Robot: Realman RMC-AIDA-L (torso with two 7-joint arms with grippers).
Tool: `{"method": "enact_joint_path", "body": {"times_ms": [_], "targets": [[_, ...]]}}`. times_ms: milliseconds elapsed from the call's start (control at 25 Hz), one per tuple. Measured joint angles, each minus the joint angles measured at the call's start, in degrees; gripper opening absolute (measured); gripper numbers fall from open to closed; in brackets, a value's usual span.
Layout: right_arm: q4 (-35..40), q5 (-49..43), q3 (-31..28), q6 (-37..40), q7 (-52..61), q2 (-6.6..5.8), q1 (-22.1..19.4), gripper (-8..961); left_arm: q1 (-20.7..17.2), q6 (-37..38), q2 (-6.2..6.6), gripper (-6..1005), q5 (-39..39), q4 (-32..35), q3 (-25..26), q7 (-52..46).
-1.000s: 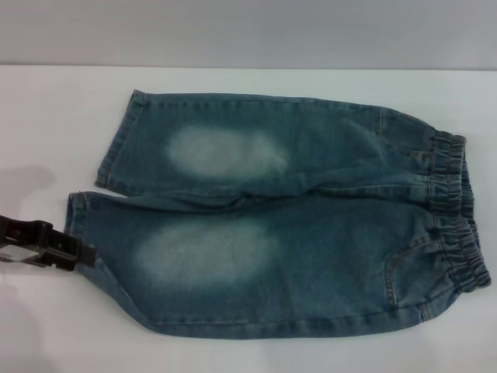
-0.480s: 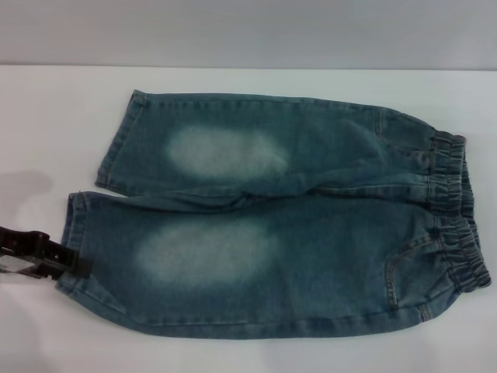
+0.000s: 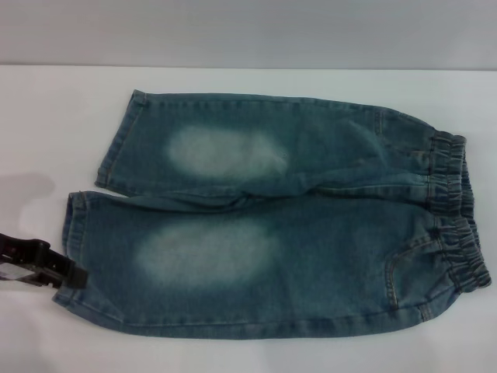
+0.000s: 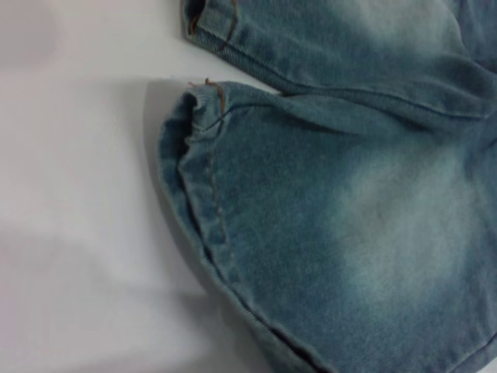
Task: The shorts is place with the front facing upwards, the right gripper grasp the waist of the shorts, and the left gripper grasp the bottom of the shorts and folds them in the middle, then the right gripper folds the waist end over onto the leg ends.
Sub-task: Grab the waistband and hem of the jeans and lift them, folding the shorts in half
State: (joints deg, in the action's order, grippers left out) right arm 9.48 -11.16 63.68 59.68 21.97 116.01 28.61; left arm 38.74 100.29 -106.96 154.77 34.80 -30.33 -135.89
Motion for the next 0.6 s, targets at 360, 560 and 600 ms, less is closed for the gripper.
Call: {"method": "enact_joint_path", "body": {"times_ms": [360,560,600], "targets": [[0.0,0.2,-0.3,0.0,0.0,-0.07,0.0,577,-0.2,-1.5,-0.12,182,0.0,0.0,-1.7,-0.2],[0.0,0.2,-0.3,0.0,0.0,-0.09,0.0,577,0.0,-2.0,-0.01,97,0.0,-0.3,-1.8,-0.6],[0.0,0.2,-0.3,0.0,0.0,-0.09,0.0,577,0.1,-2.0,0.03,80,0.0,-0.3,-1.8,-0.9]]}}
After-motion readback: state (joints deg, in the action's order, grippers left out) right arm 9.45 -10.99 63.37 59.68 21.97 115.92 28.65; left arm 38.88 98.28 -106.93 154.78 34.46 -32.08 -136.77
